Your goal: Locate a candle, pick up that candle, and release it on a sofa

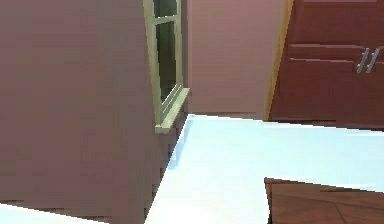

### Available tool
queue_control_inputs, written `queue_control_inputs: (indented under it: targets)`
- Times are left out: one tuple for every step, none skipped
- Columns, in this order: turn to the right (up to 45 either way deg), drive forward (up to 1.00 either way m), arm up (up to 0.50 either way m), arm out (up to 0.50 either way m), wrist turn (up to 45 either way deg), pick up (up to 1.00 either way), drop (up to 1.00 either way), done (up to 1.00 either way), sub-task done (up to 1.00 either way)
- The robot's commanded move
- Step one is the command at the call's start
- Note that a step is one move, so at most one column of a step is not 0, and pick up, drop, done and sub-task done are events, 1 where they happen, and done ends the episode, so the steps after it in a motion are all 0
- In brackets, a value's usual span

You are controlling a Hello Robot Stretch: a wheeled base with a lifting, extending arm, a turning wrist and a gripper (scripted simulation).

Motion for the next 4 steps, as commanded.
queue_control_inputs:
  targets:
    - [0.0,0.00,0.00,0.00,45.0,0.00,0.00,0.00,0.00]
    - [0.0,0.00,0.00,0.00,45.0,0.00,0.00,0.00,0.00]
    - [0.0,0.00,0.00,0.00,33.0,0.00,0.00,0.00,0.00]
    - [0.0,0.00,0.00,0.00,0.0,1.00,0.00,0.00,0.00]
